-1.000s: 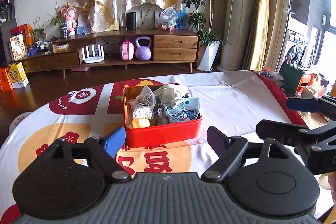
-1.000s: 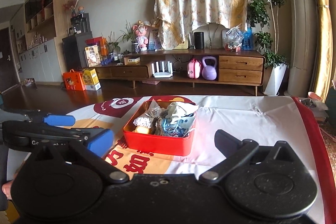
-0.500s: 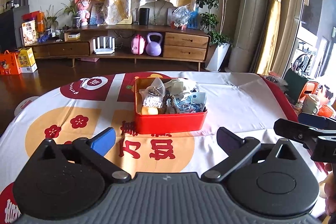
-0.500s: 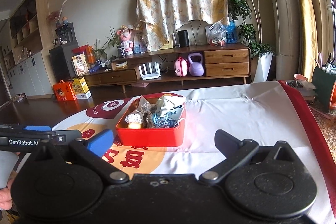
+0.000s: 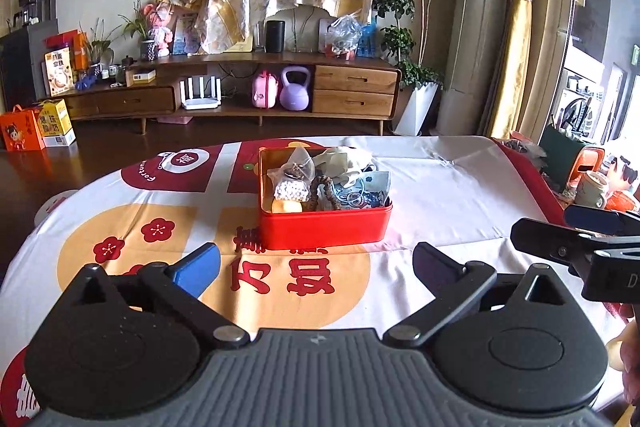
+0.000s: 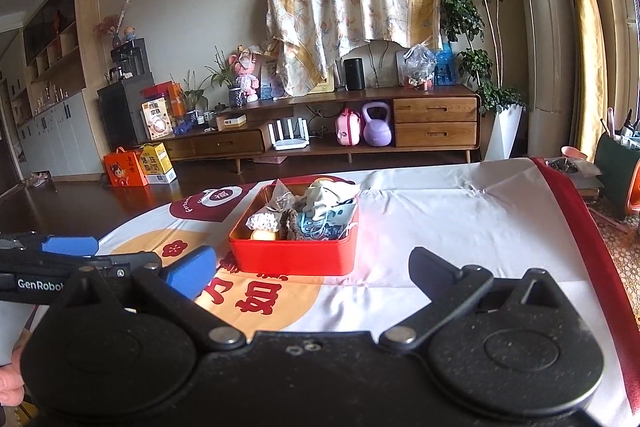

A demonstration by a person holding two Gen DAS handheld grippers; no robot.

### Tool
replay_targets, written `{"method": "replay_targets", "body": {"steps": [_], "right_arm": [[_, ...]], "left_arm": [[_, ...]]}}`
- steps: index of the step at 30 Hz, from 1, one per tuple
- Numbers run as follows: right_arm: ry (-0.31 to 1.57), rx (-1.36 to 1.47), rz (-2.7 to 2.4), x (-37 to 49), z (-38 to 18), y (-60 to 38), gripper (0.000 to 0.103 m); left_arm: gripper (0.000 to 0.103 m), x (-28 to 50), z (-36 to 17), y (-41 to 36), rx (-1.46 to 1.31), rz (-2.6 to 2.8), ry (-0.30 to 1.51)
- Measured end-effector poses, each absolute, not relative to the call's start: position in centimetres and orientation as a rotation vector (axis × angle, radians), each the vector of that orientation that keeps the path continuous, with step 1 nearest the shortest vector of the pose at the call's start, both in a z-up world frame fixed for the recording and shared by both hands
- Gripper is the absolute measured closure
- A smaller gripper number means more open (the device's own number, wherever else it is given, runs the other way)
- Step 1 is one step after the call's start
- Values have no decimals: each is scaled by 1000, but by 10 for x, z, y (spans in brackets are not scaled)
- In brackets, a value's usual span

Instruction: Organize soft objects

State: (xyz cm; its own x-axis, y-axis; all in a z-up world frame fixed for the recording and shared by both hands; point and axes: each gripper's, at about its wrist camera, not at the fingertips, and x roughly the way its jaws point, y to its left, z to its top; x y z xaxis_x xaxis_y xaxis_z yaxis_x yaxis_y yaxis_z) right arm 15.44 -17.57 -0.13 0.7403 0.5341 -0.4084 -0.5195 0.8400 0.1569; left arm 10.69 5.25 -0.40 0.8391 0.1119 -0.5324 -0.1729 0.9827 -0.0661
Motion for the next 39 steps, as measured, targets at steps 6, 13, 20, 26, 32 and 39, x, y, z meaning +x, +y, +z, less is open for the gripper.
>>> {"method": "replay_targets", "body": {"steps": [6,13,20,26,32,39], "right_arm": [[455,31,583,152,0,-176,0],[448,26,578,149,2,-178,0],[447,24,579,149,3,-179,0],[449,26,581,149,2,-178,0],[447,25,583,149,4,-179,0],[444,25,586,147,5,-180,0]], "left_arm": [[0,102,-1,51,-119,139,546],[0,99,2,48,-115,121,533],[0,96,3,49,-135,97,523],[0,94,4,47,-130,91,516],[0,93,4,47,-134,88,514],[0,92,4,46,-132,91,512]]}}
